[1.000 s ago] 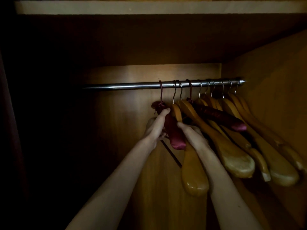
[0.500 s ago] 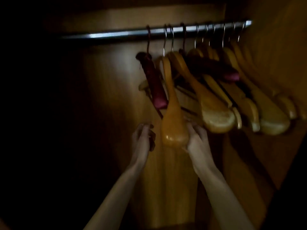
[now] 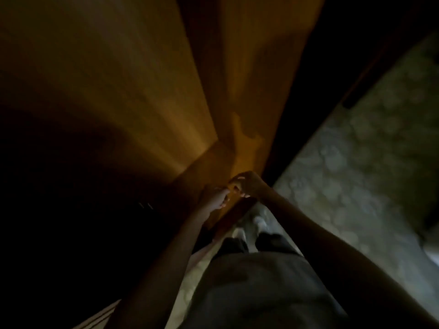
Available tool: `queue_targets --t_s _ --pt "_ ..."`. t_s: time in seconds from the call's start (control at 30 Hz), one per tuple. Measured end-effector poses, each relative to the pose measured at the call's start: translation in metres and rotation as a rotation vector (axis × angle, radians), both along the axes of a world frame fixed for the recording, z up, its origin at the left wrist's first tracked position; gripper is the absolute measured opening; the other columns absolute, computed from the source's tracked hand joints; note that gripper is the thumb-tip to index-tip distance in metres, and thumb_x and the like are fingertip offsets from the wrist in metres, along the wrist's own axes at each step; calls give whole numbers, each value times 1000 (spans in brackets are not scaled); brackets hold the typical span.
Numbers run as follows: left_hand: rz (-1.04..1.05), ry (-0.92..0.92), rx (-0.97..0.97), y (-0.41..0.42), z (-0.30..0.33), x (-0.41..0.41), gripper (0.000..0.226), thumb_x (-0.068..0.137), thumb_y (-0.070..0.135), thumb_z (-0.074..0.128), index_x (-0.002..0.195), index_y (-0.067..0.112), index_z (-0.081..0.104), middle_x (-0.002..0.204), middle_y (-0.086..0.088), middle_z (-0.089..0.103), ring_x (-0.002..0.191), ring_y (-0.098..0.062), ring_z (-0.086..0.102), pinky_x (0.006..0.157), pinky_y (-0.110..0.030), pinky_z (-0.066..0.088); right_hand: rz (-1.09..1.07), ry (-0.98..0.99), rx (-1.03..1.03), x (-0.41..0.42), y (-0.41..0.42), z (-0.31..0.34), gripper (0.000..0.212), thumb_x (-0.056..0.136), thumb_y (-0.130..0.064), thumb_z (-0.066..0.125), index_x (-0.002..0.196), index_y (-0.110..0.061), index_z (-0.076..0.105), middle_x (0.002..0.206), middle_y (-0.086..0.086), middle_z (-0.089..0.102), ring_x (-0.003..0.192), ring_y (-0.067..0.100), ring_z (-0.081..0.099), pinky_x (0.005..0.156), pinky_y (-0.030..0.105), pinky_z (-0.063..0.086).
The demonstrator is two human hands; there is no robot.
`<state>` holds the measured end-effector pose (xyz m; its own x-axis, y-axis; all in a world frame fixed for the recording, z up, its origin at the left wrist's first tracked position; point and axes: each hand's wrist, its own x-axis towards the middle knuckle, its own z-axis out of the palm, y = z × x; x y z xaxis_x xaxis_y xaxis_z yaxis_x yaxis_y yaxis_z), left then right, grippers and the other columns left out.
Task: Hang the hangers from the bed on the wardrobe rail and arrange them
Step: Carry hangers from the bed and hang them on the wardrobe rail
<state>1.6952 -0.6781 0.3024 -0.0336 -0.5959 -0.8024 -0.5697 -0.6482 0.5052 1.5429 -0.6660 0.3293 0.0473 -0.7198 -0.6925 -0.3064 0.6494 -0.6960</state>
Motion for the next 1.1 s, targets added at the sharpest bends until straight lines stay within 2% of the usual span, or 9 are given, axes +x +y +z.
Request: queue_targets --t_s 0.07,0.17,0.27,0.4,0.53,0.63,0.73,0.9,1.1 --pt "-170 -54 62 21 -38 -4 14 98 22 58 91 12 66 69 0 62 55 -10 56 48 -20 44 -98 35 132 -18 36 -51 24 95 -14 62 112 1 70 87 11 69 67 17 62 69 32 54" --pt "-452 -113 124 53 -75 -10 19 98 19 56 85 10 66 69 -4 64 55 -13 56 54 -25 45 -268 51 283 -39 95 -103 12 94 -10 62 93 -5 73 66 9 70 48 12 62 51 24 52" --pt "-711 -165 168 83 -105 -16 23 99 17 54 84 5 67 70 -7 65 54 -14 56 51 -24 44 -448 62 389 -49 159 -145 9 90 -14 66 85 -14 72 77 11 72 59 17 65 57 27 54" --pt "-977 -237 151 112 -133 -34 26 95 16 58 71 9 67 63 -5 66 47 -12 57 46 -22 42 -713 62 542 -45 253 -183 23 91 -18 62 74 -7 74 68 11 71 51 17 64 44 25 50" --pt "-1210 -265 133 140 -143 -64 32 94 18 59 64 11 67 59 -4 66 49 -16 58 51 -25 46 -908 -37 618 -23 337 -187 15 92 -18 64 85 -9 72 72 9 69 55 17 63 47 25 48" --pt "-1371 -276 114 161 -144 -94 26 92 18 58 79 2 74 68 -9 73 55 -17 61 57 -26 51 -1133 -124 667 -3 391 -193 26 95 -18 58 100 4 72 85 19 71 55 21 60 53 28 49" --pt "-1525 -281 67 193 -141 -128 23 91 16 59 84 1 75 72 -10 74 51 -14 59 51 -20 48 -1336 -180 649 17 436 -190 28 96 -14 55 103 6 72 91 23 73 67 27 63 67 37 54" --pt "-1741 -281 94 272 -137 -187 17 94 15 60 87 7 73 71 -6 71 54 -13 59 55 -22 48 -1681 -262 658 47 513 -179 25 99 -12 54 105 7 70 70 8 62 54 19 53 51 27 46" --pt "-1943 -242 39 371 -133 -246 18 95 16 57 88 10 73 69 -3 70 53 -12 59 49 -22 46 -1969 -380 640 74 601 -179 26 99 -16 54 113 0 68 76 7 63 55 18 51 51 29 46"
